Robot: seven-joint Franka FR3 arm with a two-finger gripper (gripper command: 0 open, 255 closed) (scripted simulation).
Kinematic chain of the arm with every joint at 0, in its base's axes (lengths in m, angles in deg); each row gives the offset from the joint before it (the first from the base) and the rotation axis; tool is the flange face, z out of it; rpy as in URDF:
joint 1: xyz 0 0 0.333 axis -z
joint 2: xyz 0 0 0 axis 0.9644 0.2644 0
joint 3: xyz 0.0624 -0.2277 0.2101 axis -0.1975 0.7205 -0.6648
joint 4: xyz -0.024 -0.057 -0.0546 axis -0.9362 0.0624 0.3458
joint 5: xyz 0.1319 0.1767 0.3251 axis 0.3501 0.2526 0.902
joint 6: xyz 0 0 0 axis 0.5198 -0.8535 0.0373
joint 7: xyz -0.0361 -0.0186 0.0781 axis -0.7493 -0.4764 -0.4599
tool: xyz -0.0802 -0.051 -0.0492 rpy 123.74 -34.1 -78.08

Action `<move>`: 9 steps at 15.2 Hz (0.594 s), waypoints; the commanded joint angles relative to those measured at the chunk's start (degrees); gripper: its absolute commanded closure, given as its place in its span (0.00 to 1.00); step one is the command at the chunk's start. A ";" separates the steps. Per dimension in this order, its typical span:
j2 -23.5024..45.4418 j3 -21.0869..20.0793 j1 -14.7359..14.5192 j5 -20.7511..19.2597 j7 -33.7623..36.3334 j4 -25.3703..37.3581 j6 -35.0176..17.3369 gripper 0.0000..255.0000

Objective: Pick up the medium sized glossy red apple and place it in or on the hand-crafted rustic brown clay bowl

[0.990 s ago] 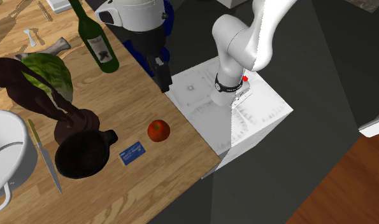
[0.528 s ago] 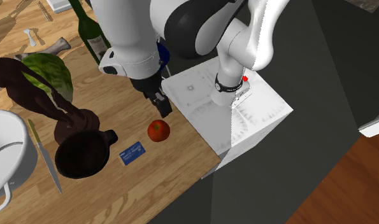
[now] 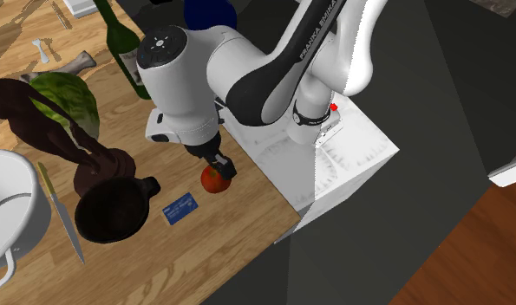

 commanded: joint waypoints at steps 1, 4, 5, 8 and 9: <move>1.00 -0.15 -0.11 0.09 0.00 -0.78 -1.82 0.00; 2.27 -0.26 -0.18 0.22 -0.04 -1.86 -4.19 0.00; 2.27 -0.26 -0.18 0.22 -0.04 -1.87 -4.18 0.00; 2.27 -0.26 -0.18 0.22 -0.04 -1.86 -4.19 0.00; 2.27 -0.26 -0.18 0.22 -0.04 -1.86 -4.19 0.00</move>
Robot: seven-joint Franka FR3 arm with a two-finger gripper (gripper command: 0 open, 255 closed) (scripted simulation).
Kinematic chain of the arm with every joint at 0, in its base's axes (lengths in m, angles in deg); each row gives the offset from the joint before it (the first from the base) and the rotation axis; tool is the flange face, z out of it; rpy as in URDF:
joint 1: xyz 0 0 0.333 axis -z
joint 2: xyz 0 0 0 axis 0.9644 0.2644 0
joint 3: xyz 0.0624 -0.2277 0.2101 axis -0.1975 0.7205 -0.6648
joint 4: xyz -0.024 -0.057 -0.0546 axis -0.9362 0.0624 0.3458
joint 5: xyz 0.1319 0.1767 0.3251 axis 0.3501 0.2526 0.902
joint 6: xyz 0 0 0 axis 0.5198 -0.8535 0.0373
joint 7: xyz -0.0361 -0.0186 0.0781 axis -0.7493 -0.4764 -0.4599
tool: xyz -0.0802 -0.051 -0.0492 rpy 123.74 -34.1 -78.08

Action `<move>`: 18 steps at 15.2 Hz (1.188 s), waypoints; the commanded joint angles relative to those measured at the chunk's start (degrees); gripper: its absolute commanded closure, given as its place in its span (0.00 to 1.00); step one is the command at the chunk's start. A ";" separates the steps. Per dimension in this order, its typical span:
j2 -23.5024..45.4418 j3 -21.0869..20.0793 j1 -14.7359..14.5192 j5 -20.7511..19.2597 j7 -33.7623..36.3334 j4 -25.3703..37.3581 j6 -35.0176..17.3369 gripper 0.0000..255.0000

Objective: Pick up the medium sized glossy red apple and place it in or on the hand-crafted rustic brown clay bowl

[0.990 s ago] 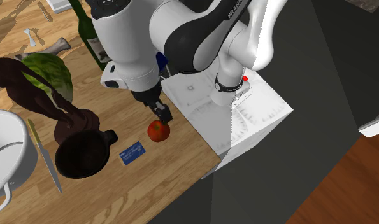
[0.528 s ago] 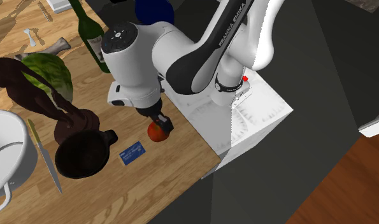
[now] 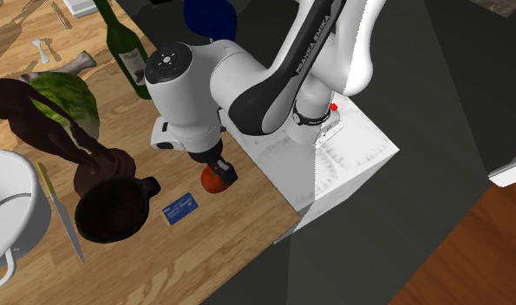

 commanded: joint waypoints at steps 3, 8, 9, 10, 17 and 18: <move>0.00 0.00 0.00 0.00 0.00 -0.01 -0.01 1.00; 0.02 0.00 0.00 0.00 0.00 0.00 -0.02 1.00; 0.01 0.00 0.00 0.00 0.00 0.00 -0.02 1.00; 0.02 0.00 0.00 0.00 -0.01 0.00 -0.02 1.00; -2.45 0.11 0.06 -0.18 0.22 2.11 4.55 1.00; -2.88 0.13 0.07 -0.22 0.26 2.57 5.45 1.00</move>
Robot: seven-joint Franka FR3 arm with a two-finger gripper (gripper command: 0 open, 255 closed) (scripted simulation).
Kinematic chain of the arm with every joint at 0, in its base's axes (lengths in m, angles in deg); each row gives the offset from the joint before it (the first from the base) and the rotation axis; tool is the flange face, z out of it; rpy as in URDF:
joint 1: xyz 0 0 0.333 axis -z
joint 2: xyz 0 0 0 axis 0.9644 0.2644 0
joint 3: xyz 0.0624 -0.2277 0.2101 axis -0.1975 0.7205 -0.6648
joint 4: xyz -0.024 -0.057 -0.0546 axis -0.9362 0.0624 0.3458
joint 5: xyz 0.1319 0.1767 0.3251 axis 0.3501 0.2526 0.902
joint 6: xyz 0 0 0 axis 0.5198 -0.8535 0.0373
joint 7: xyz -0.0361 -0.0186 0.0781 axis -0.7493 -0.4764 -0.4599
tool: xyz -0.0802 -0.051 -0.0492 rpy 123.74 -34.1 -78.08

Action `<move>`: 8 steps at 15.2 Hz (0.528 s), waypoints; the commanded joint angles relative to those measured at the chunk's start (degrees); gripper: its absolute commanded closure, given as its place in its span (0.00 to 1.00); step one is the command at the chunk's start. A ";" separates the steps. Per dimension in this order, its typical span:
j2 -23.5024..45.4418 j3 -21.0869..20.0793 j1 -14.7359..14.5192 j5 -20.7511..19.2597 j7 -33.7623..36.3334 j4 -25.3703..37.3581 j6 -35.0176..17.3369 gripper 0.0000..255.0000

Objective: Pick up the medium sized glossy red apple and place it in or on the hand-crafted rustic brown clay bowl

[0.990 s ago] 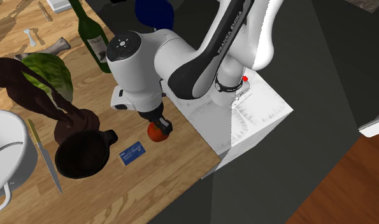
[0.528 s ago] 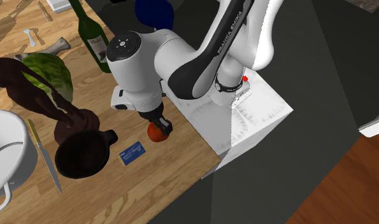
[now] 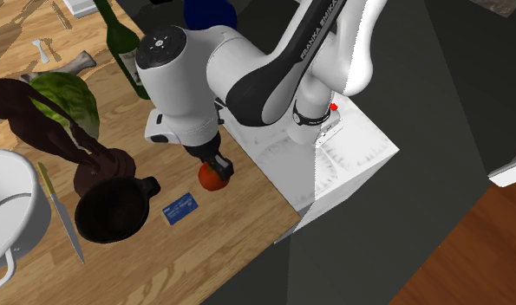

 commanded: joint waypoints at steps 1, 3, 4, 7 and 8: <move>-1.15 0.06 0.02 -0.07 0.08 0.79 1.95 1.00; -1.93 0.10 0.04 -0.13 0.15 1.78 3.72 1.00; -2.29 0.13 0.05 -0.17 0.19 2.29 4.60 1.00; -3.28 0.20 0.09 -0.26 0.31 3.89 7.19 1.00; -3.58 0.22 0.10 -0.30 0.34 4.45 8.04 1.00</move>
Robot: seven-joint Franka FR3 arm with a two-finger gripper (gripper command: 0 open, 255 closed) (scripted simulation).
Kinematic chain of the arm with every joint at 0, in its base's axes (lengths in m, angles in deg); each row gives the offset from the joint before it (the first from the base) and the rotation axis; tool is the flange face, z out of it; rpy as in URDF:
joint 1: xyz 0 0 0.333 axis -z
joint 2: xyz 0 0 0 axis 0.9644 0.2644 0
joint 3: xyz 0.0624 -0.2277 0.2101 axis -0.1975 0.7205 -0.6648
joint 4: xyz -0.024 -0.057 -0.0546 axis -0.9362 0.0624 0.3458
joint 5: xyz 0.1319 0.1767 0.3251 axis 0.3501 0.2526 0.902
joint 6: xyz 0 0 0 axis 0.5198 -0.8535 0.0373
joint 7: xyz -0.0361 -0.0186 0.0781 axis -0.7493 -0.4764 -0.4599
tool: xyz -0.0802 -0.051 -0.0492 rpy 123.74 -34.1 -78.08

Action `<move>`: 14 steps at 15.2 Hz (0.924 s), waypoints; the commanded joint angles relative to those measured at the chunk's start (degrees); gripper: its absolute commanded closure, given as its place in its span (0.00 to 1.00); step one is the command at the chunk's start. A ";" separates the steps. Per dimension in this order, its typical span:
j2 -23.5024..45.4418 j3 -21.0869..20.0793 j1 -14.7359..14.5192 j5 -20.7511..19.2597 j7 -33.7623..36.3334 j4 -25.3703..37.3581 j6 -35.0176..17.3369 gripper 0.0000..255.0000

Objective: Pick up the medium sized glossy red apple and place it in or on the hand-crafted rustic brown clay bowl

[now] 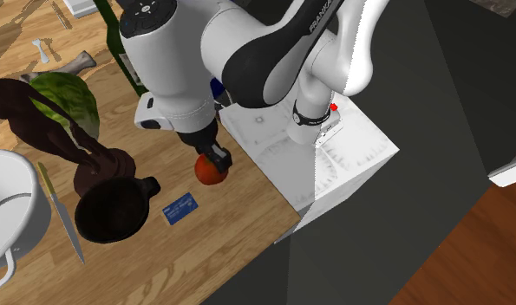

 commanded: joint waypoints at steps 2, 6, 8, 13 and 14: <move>-0.97 0.05 0.01 -0.07 0.16 1.76 2.75 1.00; -1.87 0.14 0.05 -0.19 0.30 4.19 6.07 1.00; -2.22 0.18 0.06 -0.24 0.37 5.47 7.70 1.00; -2.85 0.29 0.10 -0.37 0.55 8.84 11.71 1.00; -2.94 0.31 0.11 -0.40 0.58 9.55 12.50 1.00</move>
